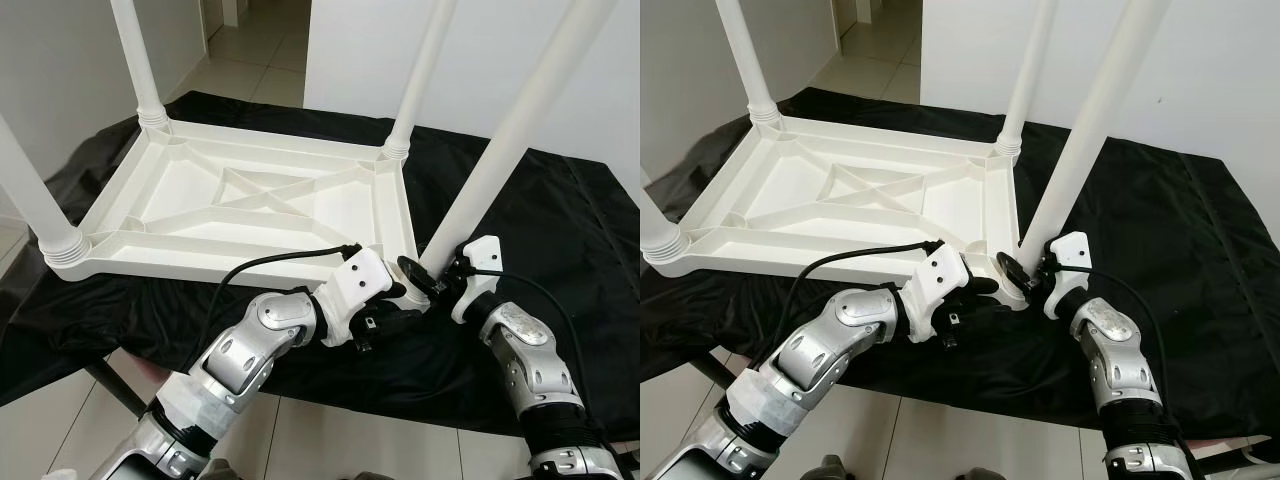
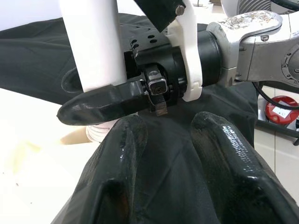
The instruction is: Building children table
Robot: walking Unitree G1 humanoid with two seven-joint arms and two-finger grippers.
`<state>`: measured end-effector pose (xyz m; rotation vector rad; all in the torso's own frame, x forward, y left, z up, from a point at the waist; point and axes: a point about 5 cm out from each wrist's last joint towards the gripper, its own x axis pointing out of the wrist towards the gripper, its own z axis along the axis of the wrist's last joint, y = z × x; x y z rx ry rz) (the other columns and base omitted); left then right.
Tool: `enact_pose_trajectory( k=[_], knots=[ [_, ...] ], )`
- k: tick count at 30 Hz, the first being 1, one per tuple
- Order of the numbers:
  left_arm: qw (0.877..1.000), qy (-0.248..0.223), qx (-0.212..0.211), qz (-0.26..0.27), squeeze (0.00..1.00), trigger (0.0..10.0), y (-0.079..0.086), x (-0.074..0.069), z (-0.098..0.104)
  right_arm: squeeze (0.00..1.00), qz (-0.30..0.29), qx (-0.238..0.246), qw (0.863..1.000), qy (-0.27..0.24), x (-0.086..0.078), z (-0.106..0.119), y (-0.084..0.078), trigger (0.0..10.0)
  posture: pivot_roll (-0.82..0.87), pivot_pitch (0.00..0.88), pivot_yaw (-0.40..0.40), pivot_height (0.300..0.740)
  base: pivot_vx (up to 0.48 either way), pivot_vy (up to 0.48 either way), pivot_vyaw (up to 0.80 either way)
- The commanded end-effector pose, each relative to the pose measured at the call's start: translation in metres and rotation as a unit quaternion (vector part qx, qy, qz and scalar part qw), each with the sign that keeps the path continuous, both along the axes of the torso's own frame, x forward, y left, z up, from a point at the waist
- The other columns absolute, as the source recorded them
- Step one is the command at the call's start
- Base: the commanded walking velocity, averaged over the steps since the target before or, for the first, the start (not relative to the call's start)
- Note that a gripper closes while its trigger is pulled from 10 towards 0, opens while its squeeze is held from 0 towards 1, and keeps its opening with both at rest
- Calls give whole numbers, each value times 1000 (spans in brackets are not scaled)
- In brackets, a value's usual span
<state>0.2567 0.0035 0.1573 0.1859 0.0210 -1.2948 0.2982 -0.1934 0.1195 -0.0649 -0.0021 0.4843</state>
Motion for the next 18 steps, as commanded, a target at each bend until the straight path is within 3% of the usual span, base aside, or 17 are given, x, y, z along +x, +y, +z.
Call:
enact_pose_trajectory(
  k=[1, 3, 9, 11, 14, 16, 17, 18],
  knots=[
    [1000, 4, 7, -28, 0, 10000, -1, -2, 0, 0, -24, -5, 999, 38, -3, -14, 0, 10000, 62, 0, -63, 740, 0, 0, 0],
    [1000, 4, 7, -28, 0, 10000, -1, -2, 0, 0, -78, -5, 996, 38, -2, -14, -1, 10000, 62, 0, -66, 740, 0, 0, 0],
    [1000, 5, 7, -28, 0, 10000, -1, -3, -1, 0, -144, 10, 988, 51, -4, -15, 3, 10000, 66, 0, -72, 740, 0, 0, 0],
    [1000, 7, 7, -28, 0, 10000, -1, -4, -2, 0, -226, 25, 972, 57, -8, -16, 12, 10000, 66, 0, -77, 740, 0, 0, 0],
    [1000, 7, 8, -28, 0, 10000, -1, -4, -2, 0, -250, 30, 966, 58, -10, -16, 14, 10000, 65, 0, -77, 740, 0, 0, 0],
    [1000, 7, 8, -29, 0, 10000, -1, -4, -2, 0, -278, 35, 958, 56, -12, -16, 19, 10000, 65, 0, -79, 740, 0, 0, 0],
    [999, 7, 8, -30, 0, 10000, -2, -5, -2, 0, -318, 31, 946, 49, -16, -16, 27, 10000, 63, 0, -81, 740, 0, 0, 0],
    [999, 7, 8, -30, 0, 10000, -2, -5, -2, 0, -318, 31, 946, 49, -16, -16, 27, 10000, 63, 0, -81, 740, 0, 0, 0]
  ],
)
